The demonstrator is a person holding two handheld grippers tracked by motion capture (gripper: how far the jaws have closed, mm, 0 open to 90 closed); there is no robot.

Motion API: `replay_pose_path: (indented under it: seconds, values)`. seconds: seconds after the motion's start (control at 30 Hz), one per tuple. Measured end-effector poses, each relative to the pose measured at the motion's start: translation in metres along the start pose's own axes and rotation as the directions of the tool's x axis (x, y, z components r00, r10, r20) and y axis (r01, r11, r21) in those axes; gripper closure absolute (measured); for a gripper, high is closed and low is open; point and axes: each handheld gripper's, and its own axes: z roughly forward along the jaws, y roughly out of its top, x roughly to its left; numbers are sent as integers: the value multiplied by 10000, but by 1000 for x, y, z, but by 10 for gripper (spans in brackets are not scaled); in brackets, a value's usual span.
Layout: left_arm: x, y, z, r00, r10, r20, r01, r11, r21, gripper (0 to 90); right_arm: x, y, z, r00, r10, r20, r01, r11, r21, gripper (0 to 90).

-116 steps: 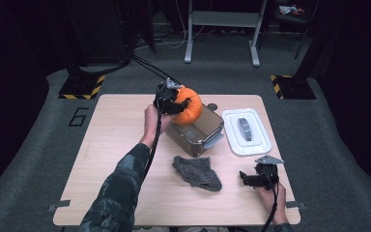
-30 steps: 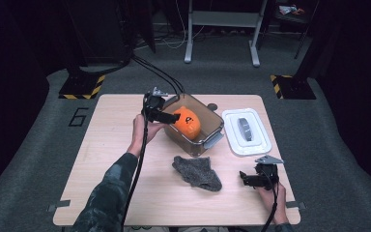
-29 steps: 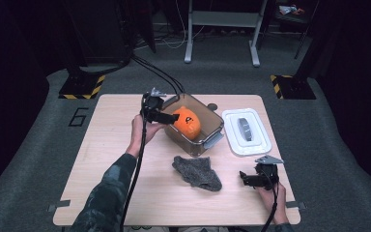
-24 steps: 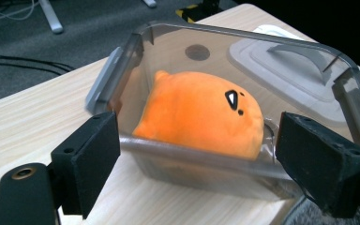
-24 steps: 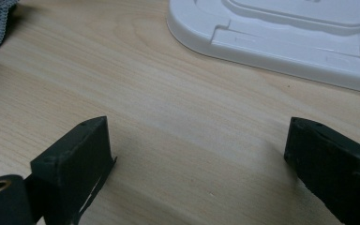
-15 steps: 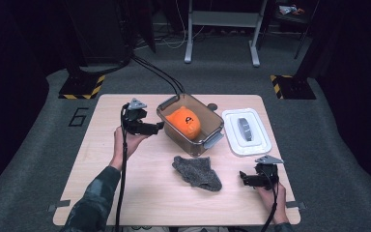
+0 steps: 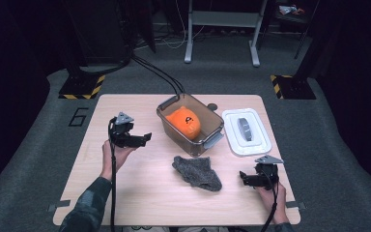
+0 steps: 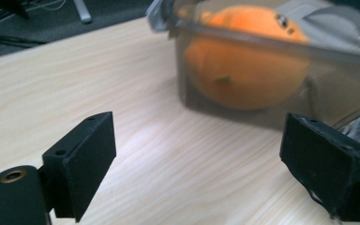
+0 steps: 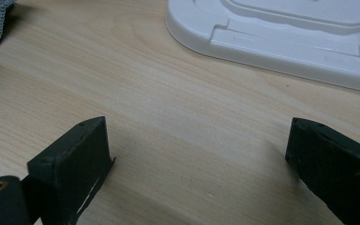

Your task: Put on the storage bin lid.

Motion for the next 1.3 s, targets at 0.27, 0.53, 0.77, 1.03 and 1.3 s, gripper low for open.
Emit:
replay_pose_path:
  seconds: [0.27,0.53,0.77,1.03,1.3]
  values:
    - [15,-36,9,9985,-334,-436,352,9985,415,81,0,0,0,9999,115,117,-116,9999,96,36]
    - [21,-73,26,9957,-673,-635,733,9926,968,44,-4,3,3,10000,-28,-27,29,9995,299,0]
    - [27,-92,38,9929,-729,-938,855,9867,1379,8,-6,5,4,10000,-51,68,49,9993,363,0]
    - [28,-99,45,9928,-300,-1159,484,9860,1597,0,-12,21,2,10000,39,-40,-38,9997,225,0]
    - [29,-99,46,9937,-263,-1092,429,9875,1520,0,-23,48,6,9999,50,-110,-48,9998,208,1]
